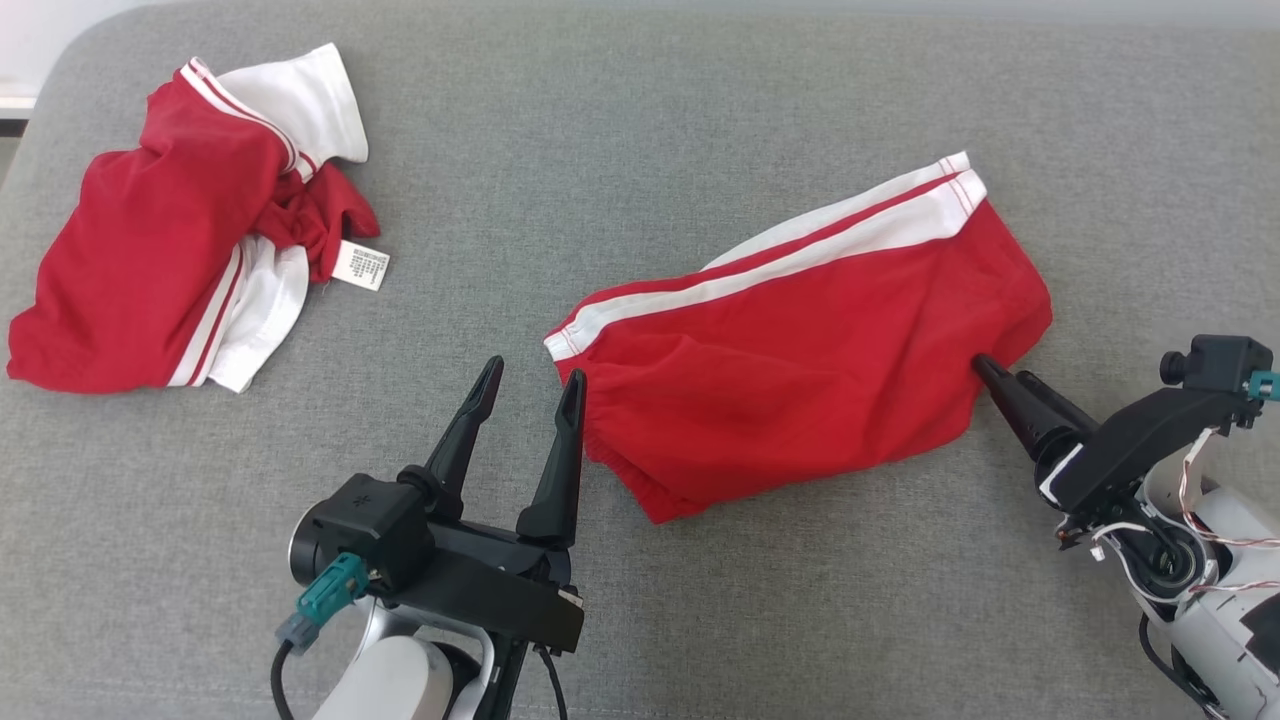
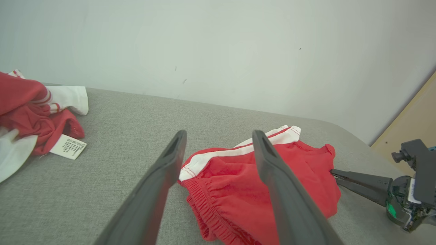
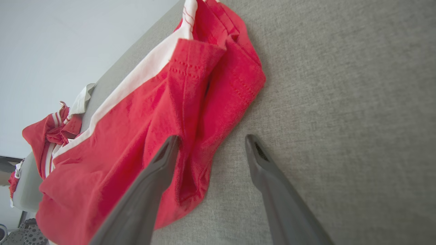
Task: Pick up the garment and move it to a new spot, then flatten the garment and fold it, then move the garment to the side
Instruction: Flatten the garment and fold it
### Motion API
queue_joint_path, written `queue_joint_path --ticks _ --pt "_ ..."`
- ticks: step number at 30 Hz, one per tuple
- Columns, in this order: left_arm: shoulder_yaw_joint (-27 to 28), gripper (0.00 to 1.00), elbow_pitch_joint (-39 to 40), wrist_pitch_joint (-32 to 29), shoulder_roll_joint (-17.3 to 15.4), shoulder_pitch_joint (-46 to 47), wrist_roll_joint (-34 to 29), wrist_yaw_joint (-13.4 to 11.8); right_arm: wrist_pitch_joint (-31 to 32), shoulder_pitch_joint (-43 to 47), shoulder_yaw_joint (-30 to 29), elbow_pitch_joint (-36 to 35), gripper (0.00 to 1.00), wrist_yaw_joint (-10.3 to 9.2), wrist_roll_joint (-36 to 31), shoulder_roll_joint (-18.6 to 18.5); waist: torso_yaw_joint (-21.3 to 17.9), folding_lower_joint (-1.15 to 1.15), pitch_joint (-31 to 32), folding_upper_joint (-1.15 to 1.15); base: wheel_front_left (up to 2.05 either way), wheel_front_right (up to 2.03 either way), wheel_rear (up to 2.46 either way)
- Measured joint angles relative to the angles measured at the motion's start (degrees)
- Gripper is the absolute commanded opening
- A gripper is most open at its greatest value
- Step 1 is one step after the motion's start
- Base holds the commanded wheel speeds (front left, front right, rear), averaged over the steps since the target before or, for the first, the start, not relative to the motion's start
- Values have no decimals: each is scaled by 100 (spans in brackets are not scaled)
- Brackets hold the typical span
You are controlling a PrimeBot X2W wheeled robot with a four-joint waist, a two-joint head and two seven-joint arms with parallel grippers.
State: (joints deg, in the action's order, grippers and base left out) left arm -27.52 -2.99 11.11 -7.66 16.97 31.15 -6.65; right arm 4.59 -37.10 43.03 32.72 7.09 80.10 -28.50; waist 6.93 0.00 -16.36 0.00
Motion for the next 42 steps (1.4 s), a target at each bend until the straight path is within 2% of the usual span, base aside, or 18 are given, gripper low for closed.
queue_joint_path --ticks 18,20,21,22,23,24,42 --pt "86 100 35 -43 9 10 -9 -23 53 -650 -146 552 100 0 16 186 194 0 -185 0 0 0 0" --pt "87 100 36 -43 11 10 -9 -24 19 -708 -134 649 47 0 -14 188 196 0 -195 0 0 0 0" --pt "91 100 36 -43 11 10 -9 -24 -21 -727 -132 694 36 0 -55 190 196 0 -201 0 0 0 0" --pt "98 100 36 -43 10 9 -9 -26 -43 -744 -124 740 30 -1 -102 192 195 0 -206 0 0 0 0" --pt "105 100 36 -43 9 9 -9 -41 -94 -769 -127 801 6 -2 -121 207 193 0 -212 0 0 0 0" --pt "111 100 36 -43 9 9 -9 -41 -141 -800 -137 848 0 -4 -129 221 189 0 -217 0 0 0 0" --pt "242 100 26 -43 -49 5 -49 -42 -578 -851 -261 1088 0 -1 -151 278 -40 0 -198 0 0 0 0"
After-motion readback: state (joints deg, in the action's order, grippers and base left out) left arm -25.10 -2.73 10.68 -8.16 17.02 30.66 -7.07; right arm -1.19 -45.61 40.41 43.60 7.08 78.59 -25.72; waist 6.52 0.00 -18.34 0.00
